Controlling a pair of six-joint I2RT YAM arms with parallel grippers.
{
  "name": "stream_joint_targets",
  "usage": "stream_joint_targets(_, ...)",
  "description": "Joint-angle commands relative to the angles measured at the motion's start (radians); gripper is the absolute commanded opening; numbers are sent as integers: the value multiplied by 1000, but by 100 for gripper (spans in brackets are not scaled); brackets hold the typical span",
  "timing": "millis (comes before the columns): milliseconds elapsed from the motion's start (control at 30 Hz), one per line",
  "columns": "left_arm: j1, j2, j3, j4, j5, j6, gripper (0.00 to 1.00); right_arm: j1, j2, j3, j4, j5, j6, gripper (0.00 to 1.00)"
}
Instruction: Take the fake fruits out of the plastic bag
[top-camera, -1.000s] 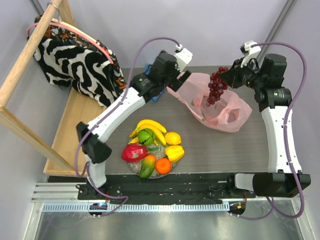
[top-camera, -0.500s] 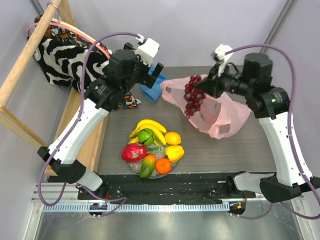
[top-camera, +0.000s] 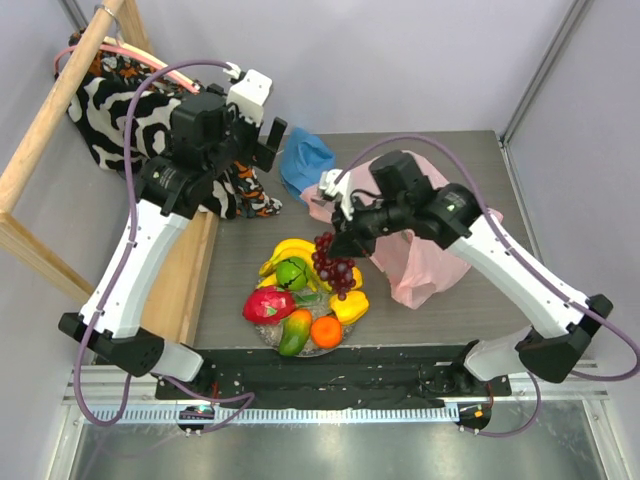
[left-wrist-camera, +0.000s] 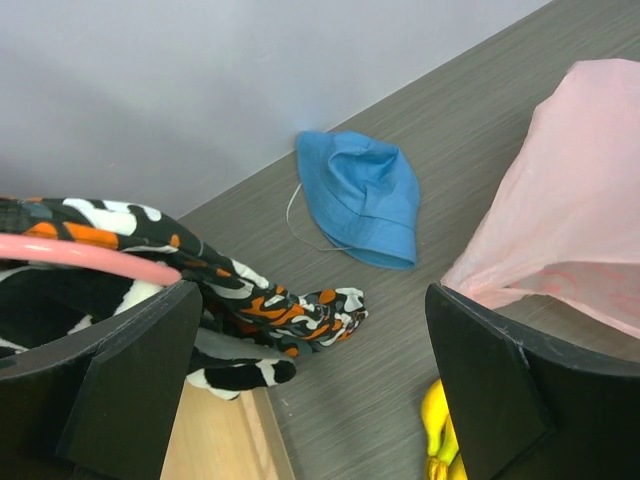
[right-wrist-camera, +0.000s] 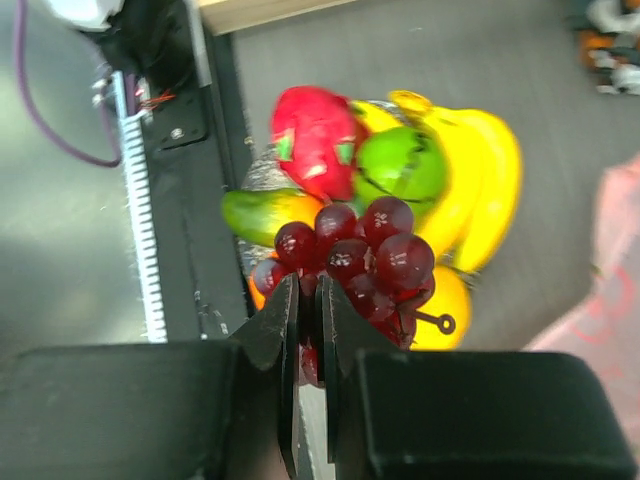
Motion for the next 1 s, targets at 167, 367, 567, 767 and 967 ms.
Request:
stream_joint_targets(167,46,-86,-76,4,89,-26,100,122,84,-54,188,-58,106,1)
stream_joint_targets(367,75,-111,-99,3,135,-52,100,150,121,-92,234,-43,122,1)
stream_joint_targets(567,89,-116,-100,1,152,-64,100,151,129,-140,251,20,123,1)
stream_joint_targets(767,92,-105,-96,4,177,-72,100,151,97,-233,250,118,108,1)
stream_joint_targets(967,94,-91,-80,4,201,-89,100,150,62,-298,264,276,93,8)
